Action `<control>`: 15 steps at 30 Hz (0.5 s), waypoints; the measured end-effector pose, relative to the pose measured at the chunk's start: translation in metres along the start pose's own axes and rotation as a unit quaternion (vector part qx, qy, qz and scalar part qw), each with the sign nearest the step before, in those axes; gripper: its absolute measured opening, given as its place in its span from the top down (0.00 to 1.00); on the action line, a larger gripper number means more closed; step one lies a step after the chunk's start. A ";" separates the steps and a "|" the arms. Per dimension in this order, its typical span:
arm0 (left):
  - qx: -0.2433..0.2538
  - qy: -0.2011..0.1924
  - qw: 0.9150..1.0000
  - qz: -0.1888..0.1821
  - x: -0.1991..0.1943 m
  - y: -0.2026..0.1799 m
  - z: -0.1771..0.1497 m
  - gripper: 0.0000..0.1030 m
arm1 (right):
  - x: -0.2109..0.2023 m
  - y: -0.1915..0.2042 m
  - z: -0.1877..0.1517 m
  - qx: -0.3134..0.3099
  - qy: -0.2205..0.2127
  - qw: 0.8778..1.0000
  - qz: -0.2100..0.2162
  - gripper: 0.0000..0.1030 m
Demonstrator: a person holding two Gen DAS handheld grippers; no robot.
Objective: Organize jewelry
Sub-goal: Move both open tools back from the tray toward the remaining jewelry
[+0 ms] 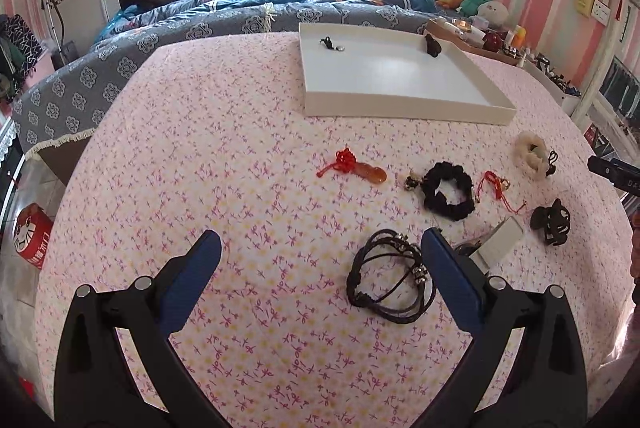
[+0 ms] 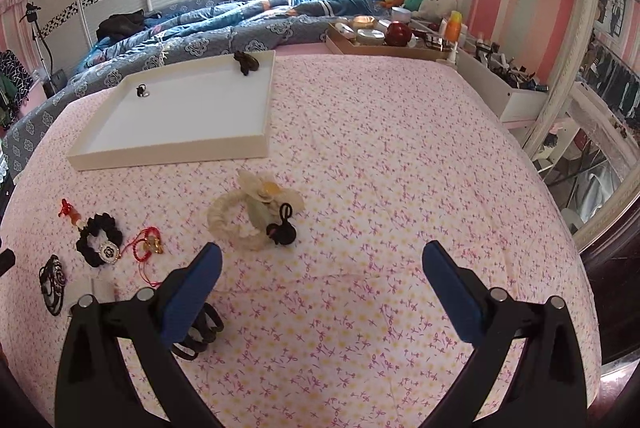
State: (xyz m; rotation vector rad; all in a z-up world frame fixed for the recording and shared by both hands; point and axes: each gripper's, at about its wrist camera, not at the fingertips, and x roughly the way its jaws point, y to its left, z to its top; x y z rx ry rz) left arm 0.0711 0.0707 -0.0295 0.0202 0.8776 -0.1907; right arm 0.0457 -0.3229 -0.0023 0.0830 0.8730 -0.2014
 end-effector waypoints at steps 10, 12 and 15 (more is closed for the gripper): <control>0.017 0.020 0.999 -0.018 0.015 -0.007 -0.011 0.11 | 0.021 0.008 -0.004 -0.015 0.018 1.000 -0.006 0.07; 0.020 0.024 0.999 -0.022 0.018 -0.008 -0.012 0.11 | 0.024 0.008 -0.003 -0.018 0.020 1.000 -0.007 0.08; 0.024 0.030 0.999 -0.028 0.022 -0.010 -0.013 0.11 | 0.027 0.011 -0.003 -0.021 0.023 0.999 -0.008 0.11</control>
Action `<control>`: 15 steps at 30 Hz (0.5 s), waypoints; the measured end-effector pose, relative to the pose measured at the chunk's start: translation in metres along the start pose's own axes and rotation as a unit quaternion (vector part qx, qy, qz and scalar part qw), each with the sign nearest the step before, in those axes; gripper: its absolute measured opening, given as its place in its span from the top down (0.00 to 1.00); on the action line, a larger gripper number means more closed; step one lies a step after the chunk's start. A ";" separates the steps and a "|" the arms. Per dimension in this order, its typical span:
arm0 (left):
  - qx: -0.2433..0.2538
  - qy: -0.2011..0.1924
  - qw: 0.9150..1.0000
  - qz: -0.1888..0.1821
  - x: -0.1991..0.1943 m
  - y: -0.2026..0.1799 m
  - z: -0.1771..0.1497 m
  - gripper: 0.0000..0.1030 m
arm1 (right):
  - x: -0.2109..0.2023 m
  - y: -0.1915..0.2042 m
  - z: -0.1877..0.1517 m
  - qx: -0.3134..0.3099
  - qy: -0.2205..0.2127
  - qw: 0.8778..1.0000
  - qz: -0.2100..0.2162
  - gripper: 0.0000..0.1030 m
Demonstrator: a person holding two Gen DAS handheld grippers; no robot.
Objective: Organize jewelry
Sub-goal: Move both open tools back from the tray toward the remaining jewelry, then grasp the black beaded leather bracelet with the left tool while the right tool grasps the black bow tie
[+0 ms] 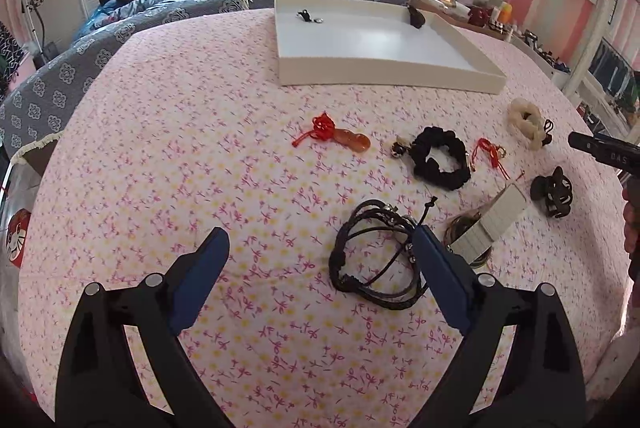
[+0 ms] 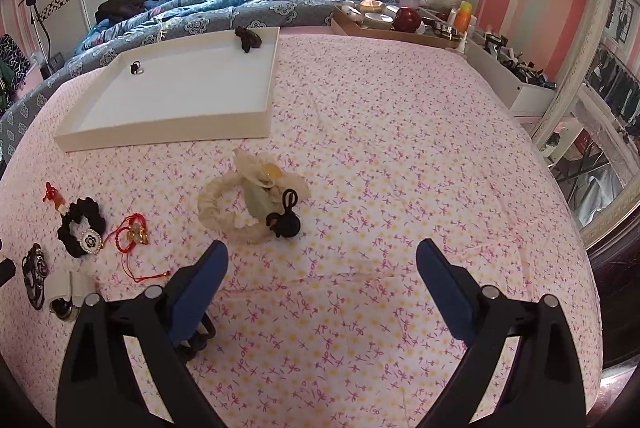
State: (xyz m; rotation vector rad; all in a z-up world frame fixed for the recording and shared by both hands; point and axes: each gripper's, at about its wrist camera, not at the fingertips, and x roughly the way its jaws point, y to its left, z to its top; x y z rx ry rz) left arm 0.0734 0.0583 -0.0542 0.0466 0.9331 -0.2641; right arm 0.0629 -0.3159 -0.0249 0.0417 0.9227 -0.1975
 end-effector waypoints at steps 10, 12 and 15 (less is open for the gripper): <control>0.008 0.028 0.999 -0.022 0.017 -0.003 0.000 0.29 | 0.016 0.007 0.001 -0.013 0.017 1.000 0.004 0.26; 0.008 0.035 0.999 -0.027 0.021 -0.004 0.000 0.36 | 0.020 0.008 0.002 -0.014 0.021 1.000 0.005 0.28; 0.011 0.042 0.999 -0.031 0.025 -0.006 0.000 0.43 | 0.028 0.009 0.003 -0.018 0.028 0.999 0.008 0.32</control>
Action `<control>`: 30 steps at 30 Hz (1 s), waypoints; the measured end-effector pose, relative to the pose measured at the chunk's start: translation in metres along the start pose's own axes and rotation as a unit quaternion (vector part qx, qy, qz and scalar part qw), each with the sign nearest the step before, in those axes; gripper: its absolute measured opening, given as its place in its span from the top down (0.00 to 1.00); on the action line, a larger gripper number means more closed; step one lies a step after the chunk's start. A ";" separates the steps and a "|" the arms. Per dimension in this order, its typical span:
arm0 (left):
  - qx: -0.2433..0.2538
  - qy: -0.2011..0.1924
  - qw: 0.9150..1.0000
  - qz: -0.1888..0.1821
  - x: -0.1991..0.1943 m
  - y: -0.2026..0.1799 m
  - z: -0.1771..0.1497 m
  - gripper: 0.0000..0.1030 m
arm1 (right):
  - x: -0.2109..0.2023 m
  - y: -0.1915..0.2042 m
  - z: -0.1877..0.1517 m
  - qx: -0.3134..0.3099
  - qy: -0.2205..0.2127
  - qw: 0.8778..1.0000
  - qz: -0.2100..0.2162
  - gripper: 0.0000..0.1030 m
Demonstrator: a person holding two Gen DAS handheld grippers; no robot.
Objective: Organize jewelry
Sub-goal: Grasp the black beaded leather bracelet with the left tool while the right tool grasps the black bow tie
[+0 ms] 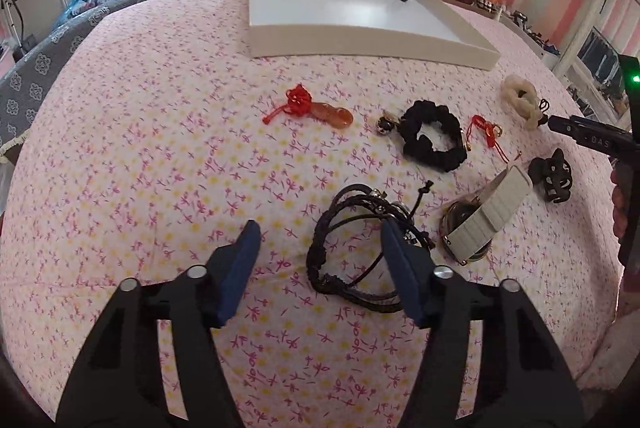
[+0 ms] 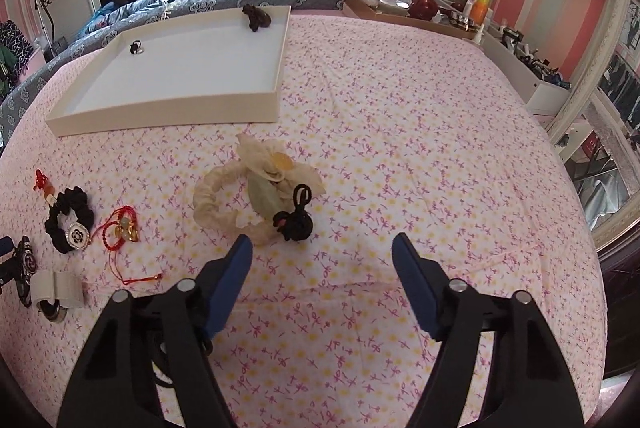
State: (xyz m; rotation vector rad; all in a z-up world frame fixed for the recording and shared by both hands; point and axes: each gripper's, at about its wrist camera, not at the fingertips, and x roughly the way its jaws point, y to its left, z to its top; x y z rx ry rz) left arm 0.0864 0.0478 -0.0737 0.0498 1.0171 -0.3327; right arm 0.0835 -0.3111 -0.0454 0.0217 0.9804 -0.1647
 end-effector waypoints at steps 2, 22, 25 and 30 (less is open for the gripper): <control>0.003 0.005 1.000 0.003 0.004 -0.001 0.001 0.45 | 0.005 0.001 0.002 -0.002 0.004 1.000 0.003 0.37; 0.010 0.014 1.000 0.012 0.007 -0.003 0.009 0.95 | 0.017 0.005 0.010 -0.016 0.009 0.999 0.032 0.80; 0.009 0.012 1.000 0.007 0.005 -0.003 0.009 0.96 | 0.013 0.006 0.011 -0.022 0.003 0.999 0.030 0.80; 0.008 0.005 1.000 0.007 -0.002 -0.004 0.011 0.96 | 0.006 0.003 0.014 -0.019 -0.007 0.999 0.034 0.81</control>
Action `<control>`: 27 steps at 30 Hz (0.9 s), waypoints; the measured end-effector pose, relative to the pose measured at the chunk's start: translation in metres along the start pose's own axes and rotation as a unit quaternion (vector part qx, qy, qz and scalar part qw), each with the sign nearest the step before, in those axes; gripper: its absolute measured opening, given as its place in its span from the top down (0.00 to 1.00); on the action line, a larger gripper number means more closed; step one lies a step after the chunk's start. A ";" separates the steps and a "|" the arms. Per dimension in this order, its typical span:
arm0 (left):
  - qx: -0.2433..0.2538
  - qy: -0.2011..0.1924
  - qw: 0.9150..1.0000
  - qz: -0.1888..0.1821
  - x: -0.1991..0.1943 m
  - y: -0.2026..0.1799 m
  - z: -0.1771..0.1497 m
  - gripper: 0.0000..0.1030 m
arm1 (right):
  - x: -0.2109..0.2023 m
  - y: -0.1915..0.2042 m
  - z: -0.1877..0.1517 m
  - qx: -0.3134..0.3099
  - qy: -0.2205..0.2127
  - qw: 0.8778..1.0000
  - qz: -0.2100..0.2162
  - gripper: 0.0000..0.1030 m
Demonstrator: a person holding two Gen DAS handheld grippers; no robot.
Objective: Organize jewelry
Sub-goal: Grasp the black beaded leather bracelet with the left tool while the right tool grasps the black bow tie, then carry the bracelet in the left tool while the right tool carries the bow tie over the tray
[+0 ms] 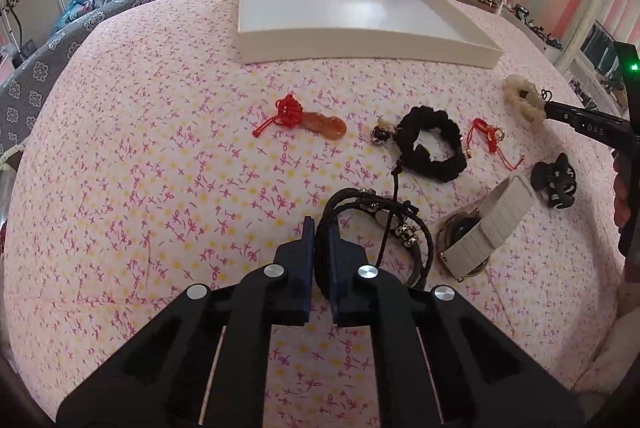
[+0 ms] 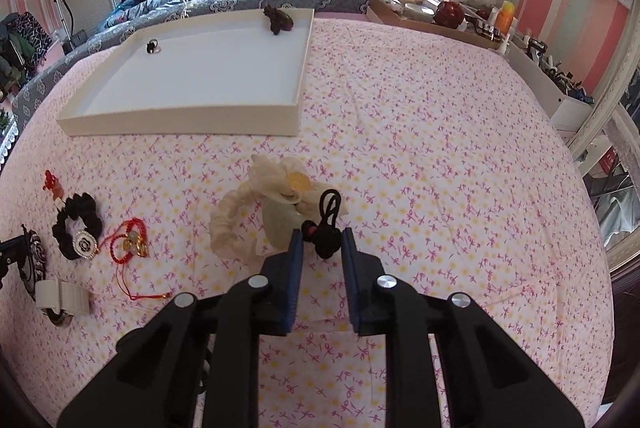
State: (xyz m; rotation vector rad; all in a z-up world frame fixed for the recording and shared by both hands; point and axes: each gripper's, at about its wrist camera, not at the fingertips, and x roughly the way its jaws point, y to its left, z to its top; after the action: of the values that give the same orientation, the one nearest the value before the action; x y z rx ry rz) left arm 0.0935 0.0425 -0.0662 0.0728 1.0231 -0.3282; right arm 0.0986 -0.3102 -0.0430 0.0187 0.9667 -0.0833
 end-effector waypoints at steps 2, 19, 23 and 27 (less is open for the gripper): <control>0.000 -0.005 1.000 0.000 -0.004 0.000 0.001 0.96 | -0.003 -0.001 0.002 0.001 -0.005 1.000 -0.001 0.81; -0.009 -0.055 0.998 0.010 -0.044 0.014 0.049 0.96 | -0.030 -0.004 0.021 0.002 -0.037 0.999 0.013 0.81; -0.003 -0.066 0.998 0.005 -0.049 0.015 0.071 0.96 | -0.035 -0.004 0.033 -0.002 -0.047 0.999 0.013 0.81; -0.003 -0.068 0.998 0.009 -0.046 0.018 0.092 0.96 | -0.036 -0.004 0.045 -0.004 -0.054 0.998 0.012 0.81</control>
State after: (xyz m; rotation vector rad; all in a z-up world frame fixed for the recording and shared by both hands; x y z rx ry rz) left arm 0.1534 0.0503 0.0191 0.0529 0.8876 -0.3101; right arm 0.1147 -0.3139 0.0126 0.0190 0.8589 -0.0582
